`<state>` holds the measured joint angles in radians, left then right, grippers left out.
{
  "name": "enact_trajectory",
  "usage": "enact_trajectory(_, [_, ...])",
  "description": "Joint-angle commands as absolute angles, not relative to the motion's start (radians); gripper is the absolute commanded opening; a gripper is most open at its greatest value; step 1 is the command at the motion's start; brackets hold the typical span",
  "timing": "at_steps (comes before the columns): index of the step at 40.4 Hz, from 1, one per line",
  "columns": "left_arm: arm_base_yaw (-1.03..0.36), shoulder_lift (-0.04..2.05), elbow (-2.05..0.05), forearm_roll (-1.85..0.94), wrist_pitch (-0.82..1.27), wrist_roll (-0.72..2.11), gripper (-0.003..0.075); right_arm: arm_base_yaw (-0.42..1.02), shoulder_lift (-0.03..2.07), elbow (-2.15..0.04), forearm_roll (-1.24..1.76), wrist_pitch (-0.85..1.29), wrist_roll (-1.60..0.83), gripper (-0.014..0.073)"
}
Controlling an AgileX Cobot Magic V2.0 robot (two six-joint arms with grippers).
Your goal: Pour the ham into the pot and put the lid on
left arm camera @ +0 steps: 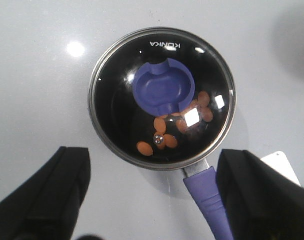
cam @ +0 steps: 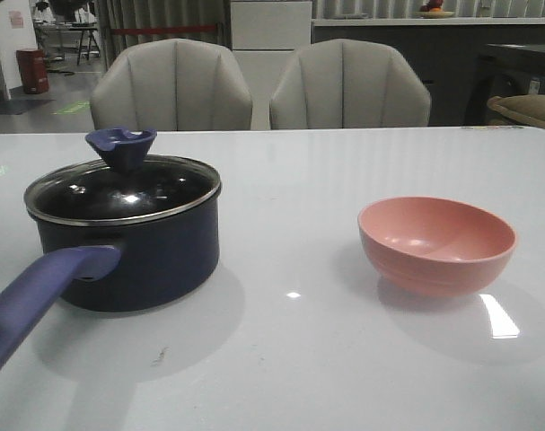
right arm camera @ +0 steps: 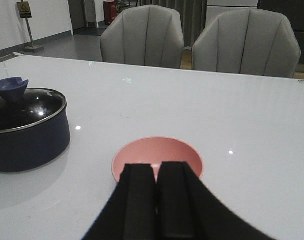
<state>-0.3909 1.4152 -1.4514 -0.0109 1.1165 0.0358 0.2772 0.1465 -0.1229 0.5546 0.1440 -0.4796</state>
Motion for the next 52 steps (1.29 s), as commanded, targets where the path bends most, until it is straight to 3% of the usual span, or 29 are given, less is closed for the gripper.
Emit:
enact_trajectory(1, [-0.398, 1.282, -1.371, 0.013, 1.003, 0.036, 0.0530, 0.275, 0.154, -0.148, 0.560, 0.071, -0.482, 0.0138])
enact_trajectory(36, [-0.398, 0.222, -0.439, 0.006, 0.391, 0.036, 0.0521, 0.275, 0.154, -0.148, 0.560, 0.071, -0.482, 0.0138])
enact_trajectory(42, [-0.398, 0.132, -0.381, -0.015, 0.402, 0.036, 0.0368, 0.275, 0.154, -0.148, 0.560, 0.071, -0.482, 0.0138])
enact_trajectory(47, [-0.398, 0.108, -0.373, -0.010, 0.399, 0.036, 0.0124, 0.275, 0.154, -0.148, 0.560, 0.071, -0.482, 0.0138])
enact_trajectory(52, [-0.398, 0.108, -0.373, -0.014, 0.399, 0.036, 0.0119, 0.275, 0.154, -0.148, 0.560, 0.071, -0.482, 0.0138])
